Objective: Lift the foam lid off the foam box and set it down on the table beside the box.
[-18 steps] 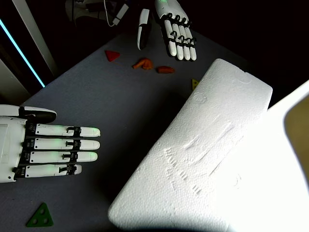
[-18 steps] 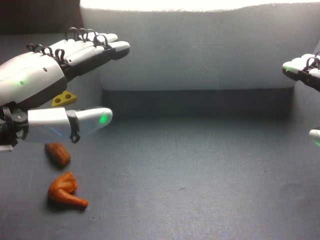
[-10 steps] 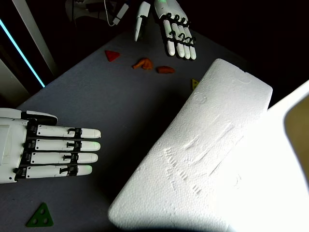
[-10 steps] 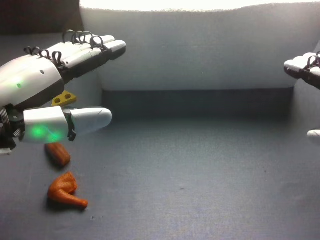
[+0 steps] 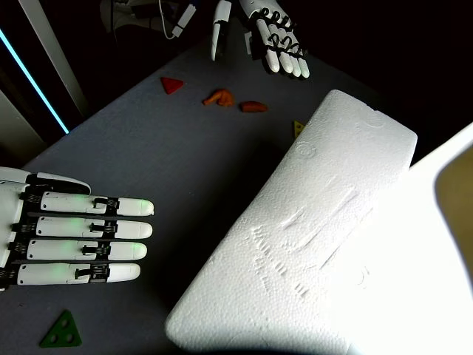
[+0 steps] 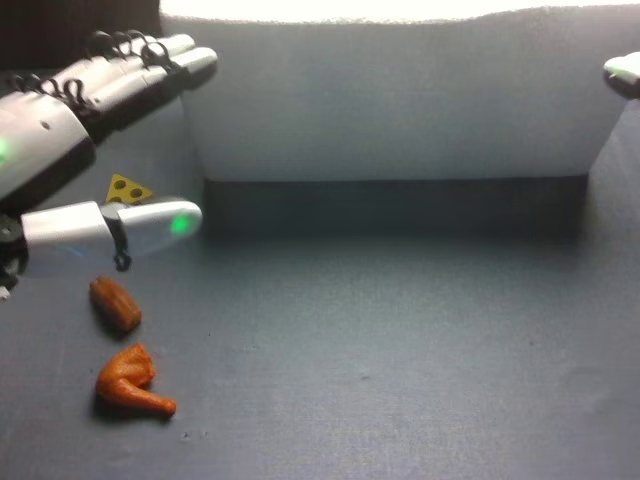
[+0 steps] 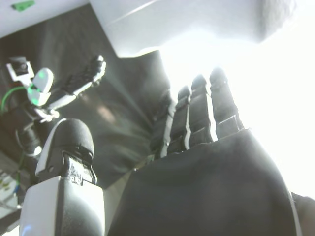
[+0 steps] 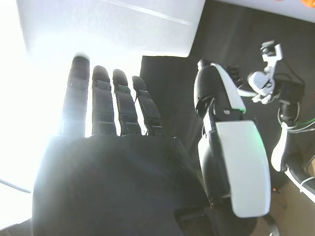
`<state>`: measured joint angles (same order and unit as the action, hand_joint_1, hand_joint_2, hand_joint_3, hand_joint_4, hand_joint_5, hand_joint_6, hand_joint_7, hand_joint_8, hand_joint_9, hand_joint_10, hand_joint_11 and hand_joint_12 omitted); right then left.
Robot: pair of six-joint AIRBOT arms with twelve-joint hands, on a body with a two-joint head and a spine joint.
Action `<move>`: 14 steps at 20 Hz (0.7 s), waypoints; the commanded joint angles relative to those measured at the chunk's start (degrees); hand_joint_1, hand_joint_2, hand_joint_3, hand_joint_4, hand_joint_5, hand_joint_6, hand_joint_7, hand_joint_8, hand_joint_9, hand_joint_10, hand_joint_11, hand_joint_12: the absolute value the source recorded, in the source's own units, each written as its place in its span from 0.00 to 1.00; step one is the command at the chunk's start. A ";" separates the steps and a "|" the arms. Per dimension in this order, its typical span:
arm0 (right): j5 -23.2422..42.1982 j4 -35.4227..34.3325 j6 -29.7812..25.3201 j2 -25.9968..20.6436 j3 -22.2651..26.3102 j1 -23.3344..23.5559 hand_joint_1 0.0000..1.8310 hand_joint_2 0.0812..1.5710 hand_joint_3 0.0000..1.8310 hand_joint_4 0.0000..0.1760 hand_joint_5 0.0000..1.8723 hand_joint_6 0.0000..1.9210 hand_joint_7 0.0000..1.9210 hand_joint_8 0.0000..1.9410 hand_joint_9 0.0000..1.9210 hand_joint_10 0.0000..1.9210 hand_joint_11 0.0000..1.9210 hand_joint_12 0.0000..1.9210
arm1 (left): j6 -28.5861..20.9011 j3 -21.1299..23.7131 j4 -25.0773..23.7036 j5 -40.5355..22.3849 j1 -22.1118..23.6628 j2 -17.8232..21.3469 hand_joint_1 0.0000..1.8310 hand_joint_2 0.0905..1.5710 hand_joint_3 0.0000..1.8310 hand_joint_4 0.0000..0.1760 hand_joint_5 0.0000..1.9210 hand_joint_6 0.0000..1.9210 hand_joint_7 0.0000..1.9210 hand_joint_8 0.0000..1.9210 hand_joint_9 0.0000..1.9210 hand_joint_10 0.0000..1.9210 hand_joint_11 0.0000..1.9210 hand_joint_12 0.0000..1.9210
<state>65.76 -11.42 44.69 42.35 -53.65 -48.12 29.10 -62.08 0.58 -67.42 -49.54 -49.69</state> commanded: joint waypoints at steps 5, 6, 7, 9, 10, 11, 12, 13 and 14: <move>14.25 -5.62 1.04 -0.92 -0.07 -0.60 0.26 0.79 0.00 0.00 0.00 0.00 0.00 0.00 0.00 0.00 0.00 0.77 | 1.18 -1.22 3.66 -8.78 1.87 -0.15 0.27 0.76 0.00 0.21 0.01 0.00 0.00 0.00 0.00 0.00 0.02 0.01; 14.64 -6.29 1.32 -0.92 -0.20 -0.60 0.25 0.79 0.00 0.00 0.00 0.00 0.00 0.00 0.00 0.00 0.00 0.82 | 1.56 -1.43 4.39 -9.00 2.11 -0.29 0.28 0.76 0.00 0.18 0.02 0.00 0.00 0.00 0.00 0.00 0.00 0.09; 15.00 -7.30 1.53 -0.85 -0.55 -0.53 0.25 0.77 0.00 0.00 0.00 0.00 0.00 0.00 0.00 0.00 0.00 0.86 | 1.93 -1.90 5.45 -9.20 2.46 -0.65 0.28 0.76 0.00 0.16 0.02 0.00 0.00 0.00 0.00 0.00 0.00 0.13; 15.06 -8.89 1.91 -0.39 -1.36 -0.41 0.25 0.77 0.00 0.00 0.00 0.00 0.00 0.00 0.00 0.00 0.00 0.86 | 2.64 -2.92 7.25 -8.66 2.97 -1.39 0.28 0.76 0.00 0.16 0.02 0.00 0.00 0.00 0.00 0.00 0.00 0.13; 14.82 -9.75 1.89 0.09 -2.03 -0.37 0.26 0.78 0.00 0.00 0.00 0.00 0.00 0.00 0.00 0.00 0.00 0.82 | 3.06 -3.52 8.50 -7.85 3.03 -1.75 0.27 0.76 0.00 0.21 0.00 0.00 0.00 0.00 0.00 0.00 0.00 0.13; 14.70 -10.16 1.91 0.31 -2.32 -0.31 0.26 0.78 0.00 0.00 0.00 0.00 0.00 0.00 0.00 0.00 0.00 0.82 | 3.07 -3.91 8.99 -7.45 3.18 -1.99 0.27 0.76 0.00 0.21 0.00 0.00 0.00 0.00 0.00 0.00 0.00 0.13; 14.35 -11.21 1.94 0.79 -3.01 -0.15 0.27 0.80 0.00 0.00 0.00 0.00 0.00 0.00 0.02 0.01 0.00 0.87 | 3.33 -4.65 10.30 -6.70 3.60 -2.43 0.27 0.72 0.00 0.27 0.00 0.00 0.00 0.00 0.00 0.00 0.00 0.25; 14.31 -11.89 2.00 1.04 -3.42 0.05 0.27 0.80 0.00 0.00 0.00 0.00 0.00 0.00 0.02 0.01 0.00 0.87 | 3.36 -5.19 11.14 -6.32 3.97 -2.85 0.27 0.72 0.00 0.27 0.00 0.00 0.00 0.00 0.00 0.00 0.00 0.25; 14.13 -12.83 2.29 1.32 -3.87 0.30 0.28 0.79 0.00 0.05 0.00 0.00 0.00 0.00 0.03 0.03 0.00 0.91 | 3.38 -5.94 12.12 -5.82 4.41 -3.50 0.27 0.70 0.00 0.45 0.00 0.00 0.00 0.00 0.00 0.00 0.00 0.45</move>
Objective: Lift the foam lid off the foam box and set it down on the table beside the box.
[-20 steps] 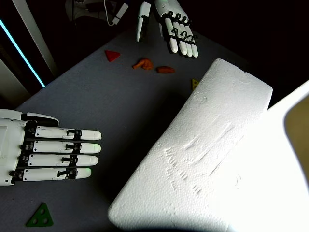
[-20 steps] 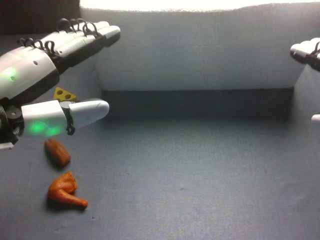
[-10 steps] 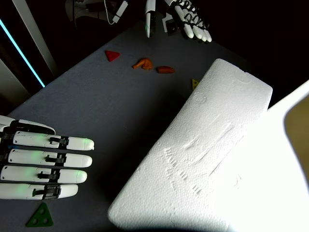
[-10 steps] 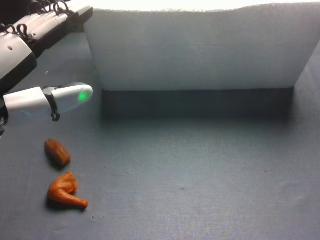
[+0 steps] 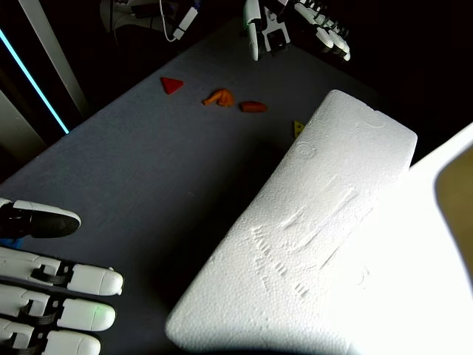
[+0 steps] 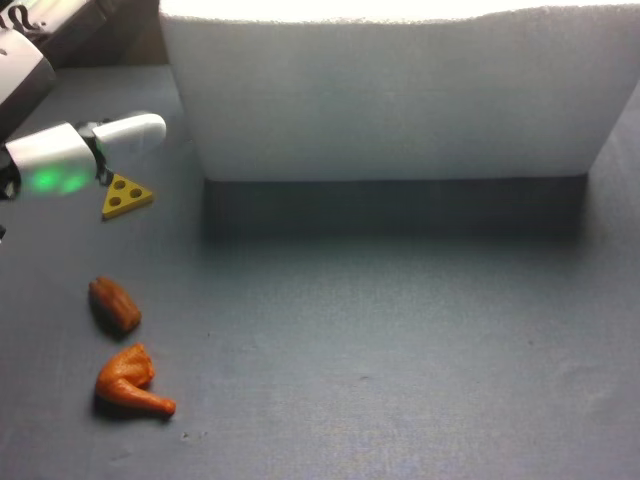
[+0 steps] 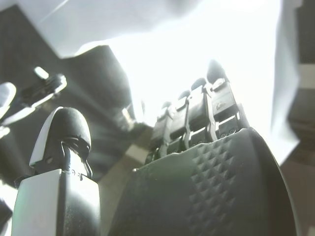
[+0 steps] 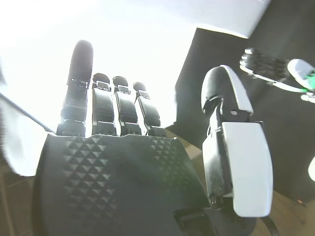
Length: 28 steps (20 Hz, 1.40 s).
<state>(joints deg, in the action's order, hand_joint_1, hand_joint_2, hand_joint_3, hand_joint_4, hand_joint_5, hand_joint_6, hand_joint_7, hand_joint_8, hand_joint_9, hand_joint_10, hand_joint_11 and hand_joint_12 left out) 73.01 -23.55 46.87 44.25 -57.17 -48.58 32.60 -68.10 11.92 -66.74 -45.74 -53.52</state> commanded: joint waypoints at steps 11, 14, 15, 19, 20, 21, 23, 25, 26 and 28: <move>-1.82 -6.93 1.47 4.77 -7.76 6.97 0.38 0.75 0.00 0.00 0.00 0.00 0.00 0.00 0.00 0.00 0.00 0.67 | 0.20 -6.93 7.99 0.24 5.46 -5.63 0.27 0.69 0.00 0.09 0.00 0.00 0.00 0.00 0.00 0.00 0.00 0.90; -4.68 -7.83 1.47 6.88 -10.28 9.55 0.37 0.73 0.00 0.00 0.00 0.00 0.00 0.00 0.00 0.00 0.00 0.39 | -0.03 -9.02 9.75 2.48 6.45 -7.36 0.28 0.68 0.00 0.00 0.00 0.00 0.00 0.00 0.00 0.00 0.00 0.51; -5.80 -7.85 1.47 7.51 -11.07 10.40 0.37 0.73 0.00 0.00 0.00 0.00 0.00 0.00 0.00 0.00 0.00 0.39 | -0.38 -9.66 10.18 3.12 6.56 -7.88 0.28 0.68 0.00 0.00 0.00 0.00 0.00 0.00 0.00 0.00 0.00 0.51; -10.13 -7.92 1.47 10.19 -14.24 14.38 0.37 0.74 0.00 0.00 0.00 0.00 0.00 0.00 0.00 0.00 0.00 0.16 | -0.85 -11.96 11.24 5.85 7.28 -9.82 0.29 0.68 0.00 0.00 0.00 0.00 0.00 0.00 0.00 0.00 0.00 0.45; -10.75 -8.25 1.47 10.81 -14.95 15.16 0.39 0.72 0.00 0.00 0.00 0.00 0.00 0.00 0.00 0.00 0.00 0.01 | -1.20 -12.75 11.84 6.51 7.51 -10.51 0.28 0.66 0.00 0.00 0.00 0.00 0.00 0.00 0.00 0.00 0.00 0.45; -11.17 -8.66 1.46 11.20 -15.38 15.53 0.39 0.72 0.00 0.00 0.00 0.00 0.00 0.00 0.00 0.00 0.00 0.01 | -1.59 -13.32 12.20 6.98 7.59 -10.99 0.28 0.66 0.00 0.00 0.00 0.00 0.00 0.00 0.00 0.00 0.00 0.45; -11.85 -9.25 1.33 11.89 -16.26 16.08 0.39 0.72 0.00 0.00 0.00 0.00 0.00 0.00 0.00 0.00 0.00 0.00 | -2.51 -14.19 12.82 7.40 7.64 -11.79 0.27 0.65 0.00 0.00 0.00 0.00 0.00 0.00 0.00 0.00 0.00 0.50; -12.38 -9.67 0.08 12.78 -17.37 16.30 0.38 0.72 0.00 0.00 0.00 0.00 0.00 0.00 0.00 0.00 0.00 0.00 | -3.39 -15.04 13.21 7.74 7.79 -12.64 0.27 0.63 0.00 0.00 0.00 0.00 0.00 0.00 0.00 0.00 0.00 0.40; -12.49 -9.91 -0.49 13.09 -17.78 16.31 0.36 0.72 0.00 0.00 0.00 0.00 0.00 0.00 0.00 0.00 0.00 0.00 | -3.63 -15.34 13.21 7.95 7.95 -12.92 0.27 0.63 0.00 0.00 0.00 0.00 0.00 0.00 0.00 0.00 0.00 0.33; -12.45 -10.82 -0.72 13.53 -18.18 16.31 0.36 0.72 0.00 0.00 0.00 0.00 0.00 0.00 0.00 0.00 0.00 0.00 | -3.85 -15.69 13.21 8.30 8.36 -13.29 0.26 0.62 0.00 0.00 0.00 0.00 0.00 0.00 0.00 0.00 0.00 0.30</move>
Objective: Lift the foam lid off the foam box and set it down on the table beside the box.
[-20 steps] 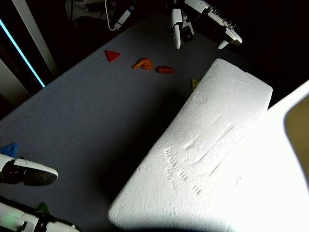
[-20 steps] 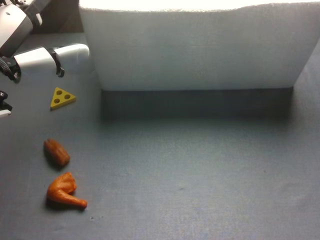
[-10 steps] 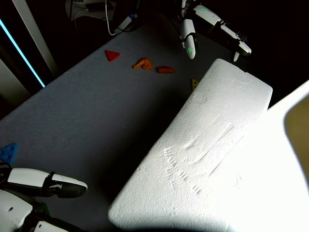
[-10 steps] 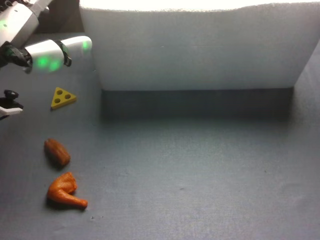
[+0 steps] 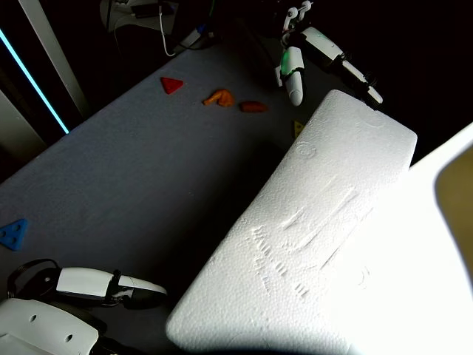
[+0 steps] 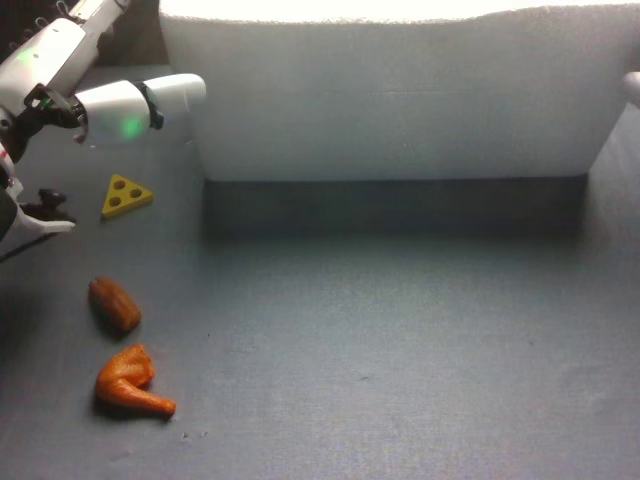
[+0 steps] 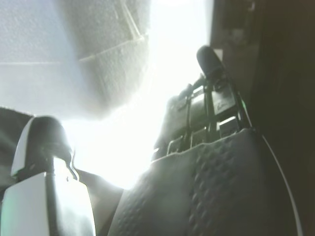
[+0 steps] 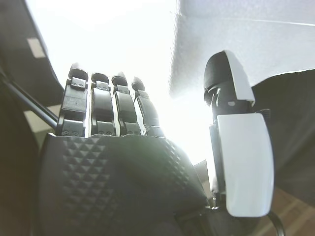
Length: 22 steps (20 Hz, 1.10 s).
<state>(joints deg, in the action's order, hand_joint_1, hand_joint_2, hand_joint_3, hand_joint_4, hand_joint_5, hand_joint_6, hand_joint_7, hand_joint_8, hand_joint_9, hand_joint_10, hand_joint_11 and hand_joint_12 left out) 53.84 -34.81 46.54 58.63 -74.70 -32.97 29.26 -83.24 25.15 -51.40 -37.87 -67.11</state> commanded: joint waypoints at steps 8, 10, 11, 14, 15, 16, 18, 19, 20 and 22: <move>6.79 -0.64 -2.76 0.58 -2.32 0.82 0.37 0.73 0.00 0.00 0.00 0.00 0.00 0.00 0.00 0.00 0.00 0.00 | -1.98 -3.60 -1.29 -4.34 3.03 -2.26 0.26 0.62 0.00 0.00 0.00 0.00 0.00 0.00 0.00 0.00 0.00 0.07; 6.79 -0.58 -3.52 1.29 -2.92 0.97 0.34 0.73 0.00 0.00 0.00 0.00 0.00 0.00 0.00 0.00 0.00 0.00 | -3.14 -4.56 -1.66 -4.12 3.38 -2.96 0.24 0.60 0.00 0.00 0.00 0.00 0.00 0.00 0.00 0.00 0.00 0.13; 6.79 -0.58 -3.85 1.62 -3.20 1.05 0.33 0.73 0.00 0.00 0.00 0.00 0.00 0.00 0.00 0.00 0.00 0.00 | -3.46 -5.10 -1.96 -3.72 3.82 -3.36 0.24 0.59 0.00 0.00 0.00 0.00 0.00 0.00 0.00 0.00 0.00 0.15; 6.82 0.02 -4.51 2.09 -3.46 1.56 0.30 0.73 0.00 0.00 0.00 0.00 0.00 0.00 0.00 0.00 0.00 0.00 | -3.58 -5.65 -2.42 -3.33 4.46 -4.18 0.23 0.63 0.00 0.00 0.00 0.00 0.02 0.00 0.01 0.00 0.00 0.25; 6.87 0.54 -4.81 2.31 -3.54 1.93 0.31 0.75 0.01 0.00 0.00 0.00 0.00 0.00 0.00 0.00 0.00 0.00 | -3.83 -5.74 -2.50 -3.33 4.44 -4.33 0.23 0.64 0.00 0.00 0.02 0.01 0.03 0.01 0.02 0.01 0.00 0.27; 6.93 0.88 -4.89 2.38 -3.56 2.12 0.30 0.75 0.01 0.00 0.02 0.01 0.00 0.00 0.00 0.00 0.00 0.00 | -4.04 -5.81 -2.62 -3.35 4.42 -4.43 0.25 0.65 0.00 0.00 0.06 0.02 0.06 0.01 0.04 0.01 0.00 0.32; 7.40 1.45 -5.58 2.39 -3.58 2.16 0.28 0.76 0.01 0.00 0.01 0.01 0.00 0.00 0.00 0.00 0.00 0.00 | -4.31 -5.85 -3.11 -3.52 4.41 -4.58 0.27 0.66 0.00 0.00 0.10 0.02 0.08 0.00 0.06 0.02 0.00 0.44; 7.75 1.86 -6.08 2.39 -3.56 2.16 0.27 0.78 0.01 0.00 0.00 0.00 0.00 0.00 0.00 0.00 0.00 0.00 | -4.45 -5.82 -3.18 -3.73 4.41 -4.59 0.27 0.66 0.00 0.00 0.12 0.02 0.09 0.00 0.07 0.02 0.00 0.49; 8.02 2.04 -6.33 2.39 -3.50 2.16 0.25 0.79 0.02 0.00 0.00 0.00 0.00 0.00 0.00 0.00 0.00 0.00 | -4.52 -5.80 -3.19 -3.80 4.37 -4.57 0.27 0.67 0.00 0.00 0.13 0.02 0.10 0.01 0.08 0.02 0.00 0.52; 8.63 2.52 -6.72 2.38 -3.25 2.16 0.24 0.79 0.01 0.00 0.00 0.00 0.00 0.00 0.01 0.00 0.02 0.01 | -4.79 -5.74 -3.48 -4.15 4.31 -4.56 0.27 0.67 0.00 0.00 0.14 0.02 0.11 0.00 0.08 0.02 0.00 0.49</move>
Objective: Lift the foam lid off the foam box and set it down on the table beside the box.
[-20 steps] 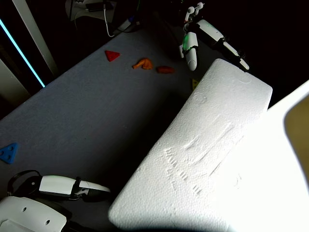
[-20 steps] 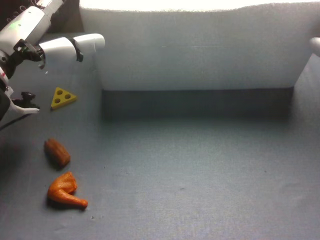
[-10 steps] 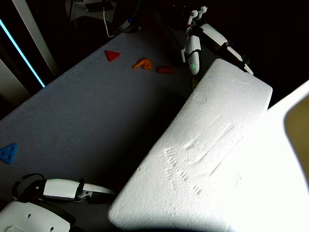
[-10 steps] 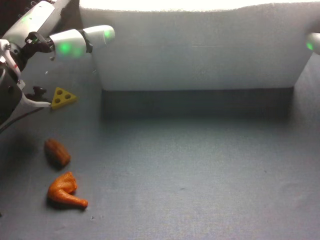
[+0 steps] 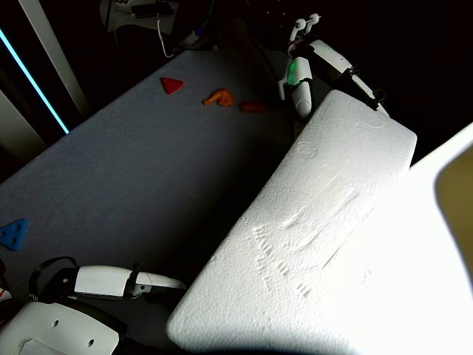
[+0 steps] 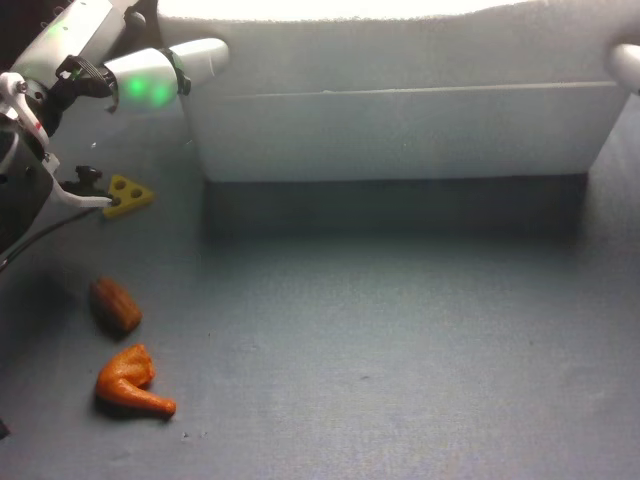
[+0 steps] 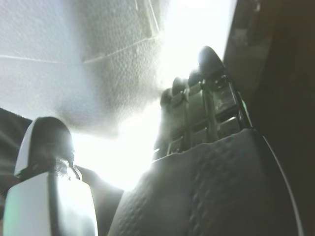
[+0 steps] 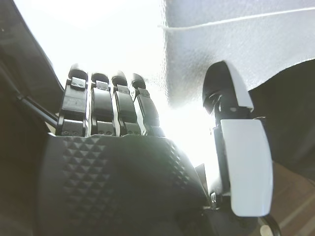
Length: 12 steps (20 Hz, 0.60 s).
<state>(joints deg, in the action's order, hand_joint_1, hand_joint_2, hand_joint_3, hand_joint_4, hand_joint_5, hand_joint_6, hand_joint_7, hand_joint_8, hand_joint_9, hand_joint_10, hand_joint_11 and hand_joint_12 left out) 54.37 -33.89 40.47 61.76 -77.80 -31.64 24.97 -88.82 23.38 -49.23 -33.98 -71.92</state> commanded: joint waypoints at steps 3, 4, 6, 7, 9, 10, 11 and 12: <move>9.12 2.16 -1.16 -0.93 0.43 0.83 0.31 0.72 0.00 0.00 0.01 0.10 0.12 0.01 0.01 0.28 0.00 0.54 | -0.62 0.31 -2.24 -7.16 0.47 0.56 0.27 0.66 0.00 0.00 0.15 0.01 0.11 0.00 0.08 0.02 0.00 0.53; 9.35 2.33 -1.17 -1.06 0.58 0.83 0.32 0.72 0.00 0.00 0.00 0.15 0.13 0.01 0.00 0.32 0.00 0.64 | -0.65 0.52 -2.41 -7.51 0.51 0.73 0.26 0.66 0.00 0.00 0.14 0.01 0.11 0.00 0.08 0.02 0.00 0.56; 9.65 2.78 -1.29 -1.28 0.78 0.83 0.32 0.72 0.00 0.00 0.00 0.12 0.14 0.01 0.00 0.36 0.00 0.70 | -0.65 0.91 -2.85 -8.17 0.77 1.10 0.27 0.67 0.00 0.00 0.13 0.00 0.10 0.00 0.07 0.02 0.00 0.52; 9.81 2.87 -1.32 -1.37 0.91 0.83 0.31 0.72 0.00 0.00 0.01 0.12 0.17 0.02 0.01 0.39 0.00 0.73 | -0.65 1.03 -3.09 -8.34 0.92 1.19 0.25 0.67 0.00 0.00 0.14 0.00 0.10 0.00 0.08 0.02 0.00 0.51; 10.38 3.40 -1.62 -1.61 1.22 0.83 0.31 0.72 0.00 0.00 0.03 0.15 0.21 0.03 0.01 0.49 0.00 0.82 | -0.74 1.42 -3.57 -9.04 1.15 1.49 0.23 0.66 0.00 0.00 0.14 0.00 0.09 0.00 0.07 0.02 0.00 0.48; 10.41 3.62 -1.62 -1.61 1.31 0.83 0.30 0.72 0.00 0.00 0.04 0.18 0.19 0.03 0.00 0.46 0.00 0.79 | -0.74 1.70 -3.86 -9.47 1.31 1.74 0.23 0.65 0.00 0.00 0.14 0.00 0.08 0.00 0.06 0.01 0.00 0.42; 10.44 3.71 -1.62 -1.61 1.34 0.83 0.30 0.72 0.00 0.00 0.01 0.13 0.12 0.01 0.00 0.30 0.00 0.65 | -0.76 1.90 -4.12 -9.81 1.47 1.91 0.23 0.65 0.00 0.00 0.14 0.00 0.08 0.00 0.06 0.01 0.00 0.37; 10.44 3.79 -1.62 -1.61 1.34 0.83 0.30 0.72 0.00 0.00 0.01 0.14 0.15 0.02 0.00 0.36 0.00 0.67 | -0.77 2.09 -4.45 -10.12 1.67 2.05 0.24 0.65 0.00 0.00 0.14 0.00 0.06 0.00 0.03 0.01 0.00 0.27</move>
<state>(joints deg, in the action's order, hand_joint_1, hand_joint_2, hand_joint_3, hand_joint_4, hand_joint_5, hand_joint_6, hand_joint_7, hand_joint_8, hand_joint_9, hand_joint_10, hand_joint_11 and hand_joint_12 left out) 57.56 -33.43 39.48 60.84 -76.51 -31.64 24.84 -86.96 21.45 -51.03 -33.12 -70.15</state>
